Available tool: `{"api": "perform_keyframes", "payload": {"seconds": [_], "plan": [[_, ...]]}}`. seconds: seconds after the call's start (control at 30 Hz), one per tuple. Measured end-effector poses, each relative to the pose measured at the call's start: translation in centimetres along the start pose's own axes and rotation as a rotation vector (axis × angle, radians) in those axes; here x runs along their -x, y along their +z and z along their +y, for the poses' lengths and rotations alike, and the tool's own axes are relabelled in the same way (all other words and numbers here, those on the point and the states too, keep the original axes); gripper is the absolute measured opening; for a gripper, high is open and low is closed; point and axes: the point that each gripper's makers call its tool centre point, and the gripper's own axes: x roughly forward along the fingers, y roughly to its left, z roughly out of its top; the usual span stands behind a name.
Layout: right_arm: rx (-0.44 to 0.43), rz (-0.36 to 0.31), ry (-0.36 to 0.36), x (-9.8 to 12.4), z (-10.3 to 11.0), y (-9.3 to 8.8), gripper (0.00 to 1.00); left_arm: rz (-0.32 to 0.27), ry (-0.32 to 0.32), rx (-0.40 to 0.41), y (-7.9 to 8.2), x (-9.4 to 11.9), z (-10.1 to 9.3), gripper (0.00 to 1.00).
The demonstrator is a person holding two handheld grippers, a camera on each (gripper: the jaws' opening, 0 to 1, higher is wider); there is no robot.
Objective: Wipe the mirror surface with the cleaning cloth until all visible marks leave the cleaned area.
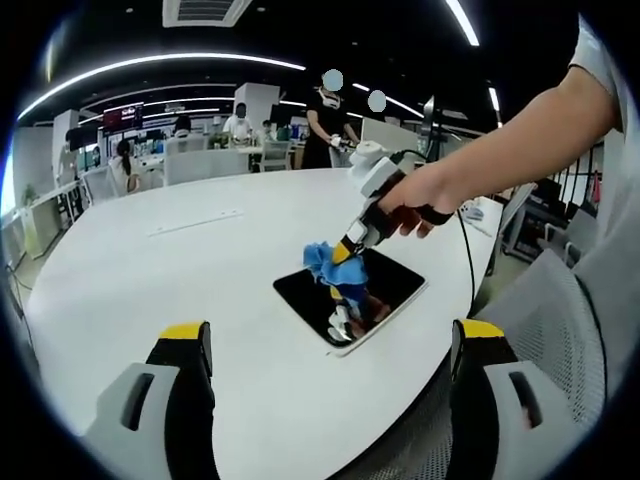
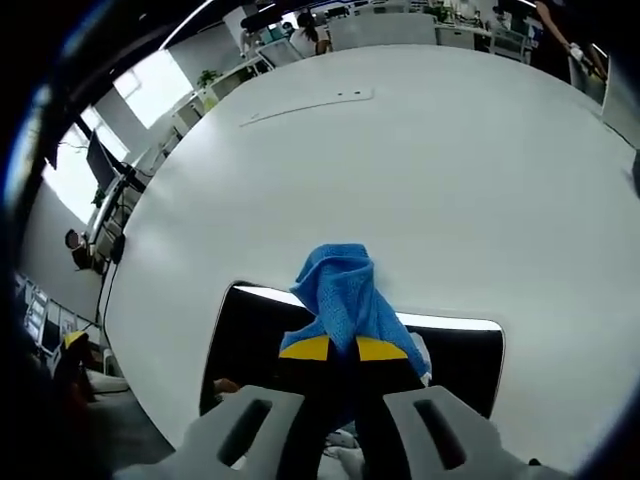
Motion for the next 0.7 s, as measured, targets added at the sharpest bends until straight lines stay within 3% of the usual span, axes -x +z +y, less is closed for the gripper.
{"api": "perform_keyframes", "payload": {"seconds": [0.37,0.57,0.7], "plan": [[-0.032,-0.002,0.002,0.7,-1.7,-0.3,0.02,0.012,0.002,-0.009,-0.2,0.0,0.0,0.99],[0.026,0.0,-0.017,0.6,-2.0,-0.2,0.02,0.026,-0.004,-0.013,-0.5,-0.1,-0.1,0.99],[0.003,-0.002,-0.025,0.9,-3.0,-0.4,0.02,0.024,0.0,-0.012,-0.5,-0.1,0.0,0.98]]}}
